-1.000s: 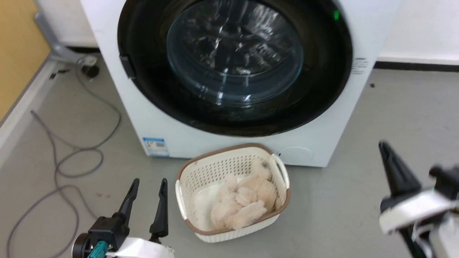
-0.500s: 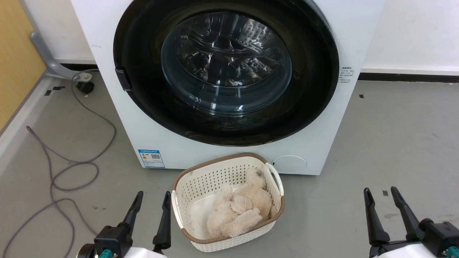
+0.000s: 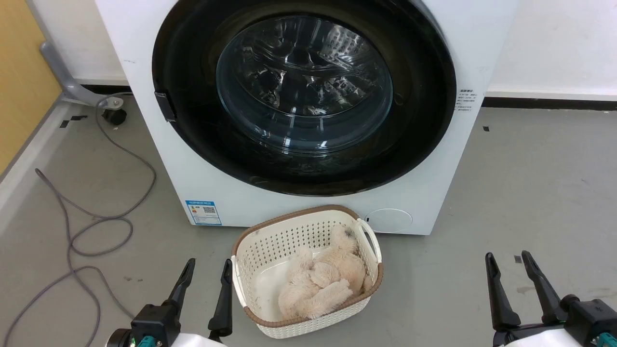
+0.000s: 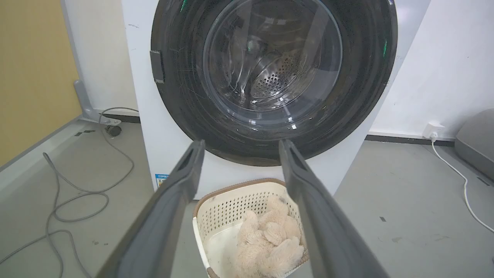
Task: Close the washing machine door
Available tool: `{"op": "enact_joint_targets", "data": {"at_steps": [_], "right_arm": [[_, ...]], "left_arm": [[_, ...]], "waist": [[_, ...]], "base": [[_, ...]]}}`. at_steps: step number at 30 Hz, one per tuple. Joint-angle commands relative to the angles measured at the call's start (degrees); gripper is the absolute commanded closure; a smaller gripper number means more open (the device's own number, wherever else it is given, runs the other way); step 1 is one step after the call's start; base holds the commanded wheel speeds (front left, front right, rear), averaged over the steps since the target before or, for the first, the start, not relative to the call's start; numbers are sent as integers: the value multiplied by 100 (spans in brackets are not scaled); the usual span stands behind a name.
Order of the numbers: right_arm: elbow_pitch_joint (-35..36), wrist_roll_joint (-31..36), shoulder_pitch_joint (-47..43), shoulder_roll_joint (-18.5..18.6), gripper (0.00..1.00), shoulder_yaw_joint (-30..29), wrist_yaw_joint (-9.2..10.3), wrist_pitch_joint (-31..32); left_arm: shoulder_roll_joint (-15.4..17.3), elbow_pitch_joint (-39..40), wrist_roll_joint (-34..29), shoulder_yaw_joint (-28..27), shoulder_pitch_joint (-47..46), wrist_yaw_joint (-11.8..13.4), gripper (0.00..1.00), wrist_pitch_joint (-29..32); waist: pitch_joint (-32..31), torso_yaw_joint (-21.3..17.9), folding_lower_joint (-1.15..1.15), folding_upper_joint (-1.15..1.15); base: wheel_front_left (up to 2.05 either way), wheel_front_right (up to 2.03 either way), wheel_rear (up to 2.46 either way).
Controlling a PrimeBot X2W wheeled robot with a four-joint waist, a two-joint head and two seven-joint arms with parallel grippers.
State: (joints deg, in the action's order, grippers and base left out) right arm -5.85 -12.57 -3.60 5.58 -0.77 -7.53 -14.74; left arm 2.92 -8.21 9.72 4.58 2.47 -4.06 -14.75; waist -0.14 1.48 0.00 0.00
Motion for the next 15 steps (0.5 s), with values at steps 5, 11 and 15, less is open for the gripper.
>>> {"op": "enact_joint_targets", "data": {"at_steps": [5,11,15], "right_arm": [[24,-4,-56,-37,0,28,4,-26],[2,10,5,-9,100,18,0,18],[21,50,17,-17,100,20,0,65]], "left_arm": [[-2,-22,-55,21,47,17,0,-25],[0,-3,-19,15,-3,12,100,21],[0,24,-50,-1,-11,25,100,68]], "waist": [[13,-4,0,0],[15,-6,0,0],[15,-10,0,0]], "base": [[0,0,0],[0,0,0],[0,0,0]]}}
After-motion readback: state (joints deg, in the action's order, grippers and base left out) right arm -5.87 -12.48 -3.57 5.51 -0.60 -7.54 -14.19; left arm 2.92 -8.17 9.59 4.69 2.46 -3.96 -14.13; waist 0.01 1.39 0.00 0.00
